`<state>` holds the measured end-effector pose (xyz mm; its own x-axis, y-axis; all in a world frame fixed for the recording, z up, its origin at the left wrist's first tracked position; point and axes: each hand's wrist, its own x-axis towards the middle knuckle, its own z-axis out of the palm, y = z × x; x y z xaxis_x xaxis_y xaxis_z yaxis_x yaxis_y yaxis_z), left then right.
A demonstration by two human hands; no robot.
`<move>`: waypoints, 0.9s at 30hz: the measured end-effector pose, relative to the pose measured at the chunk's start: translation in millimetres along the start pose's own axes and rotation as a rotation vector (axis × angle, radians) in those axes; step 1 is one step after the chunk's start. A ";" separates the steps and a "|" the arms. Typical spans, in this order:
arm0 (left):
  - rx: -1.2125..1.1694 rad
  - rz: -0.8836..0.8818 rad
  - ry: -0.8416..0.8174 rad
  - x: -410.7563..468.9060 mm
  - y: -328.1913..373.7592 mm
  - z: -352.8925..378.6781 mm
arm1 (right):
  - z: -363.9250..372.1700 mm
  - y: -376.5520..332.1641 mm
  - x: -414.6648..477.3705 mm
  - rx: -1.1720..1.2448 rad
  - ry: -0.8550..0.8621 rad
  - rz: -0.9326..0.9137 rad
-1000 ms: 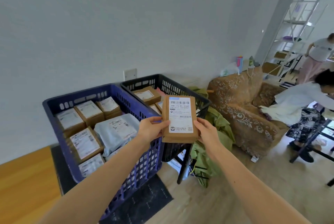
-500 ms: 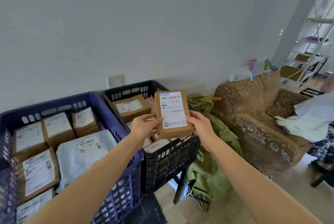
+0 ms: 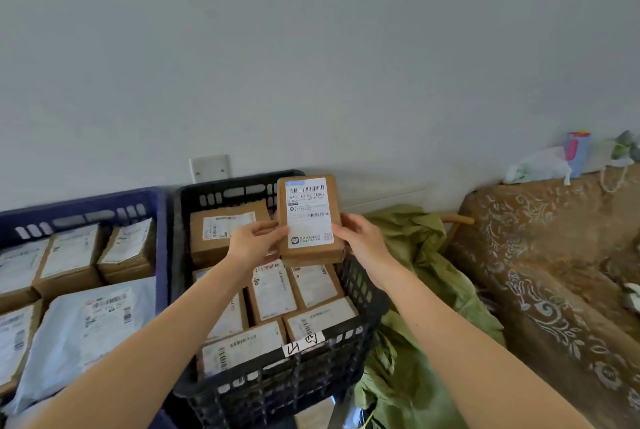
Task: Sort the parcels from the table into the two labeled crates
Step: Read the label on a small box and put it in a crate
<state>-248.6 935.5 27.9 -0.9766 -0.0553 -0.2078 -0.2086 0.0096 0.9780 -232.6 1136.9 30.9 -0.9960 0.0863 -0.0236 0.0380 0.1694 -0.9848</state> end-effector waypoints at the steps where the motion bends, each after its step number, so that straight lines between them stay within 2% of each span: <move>1: 0.009 -0.001 0.003 4.3 -0.4 0.5 | -0.2 -0.1 5.3 -0.007 -0.004 -0.011; 9: -0.029 -0.051 0.050 65.0 -10.2 3.7 | 12.2 12.6 73.2 -0.091 -0.047 -0.027; 17: -0.067 -0.141 0.070 126.9 -20.9 0.9 | 33.8 9.9 127.1 -0.324 -0.078 -0.061; 27: -0.052 -0.206 0.057 154.3 -30.0 -13.7 | 53.6 9.0 166.9 -0.529 -0.151 -0.036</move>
<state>-392.3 913.0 -33.2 -0.9086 -0.1072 -0.4036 -0.3994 -0.0592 0.9149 -402.8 1100.2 8.9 -0.9965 -0.0641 -0.0545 0.0004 0.6436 -0.7654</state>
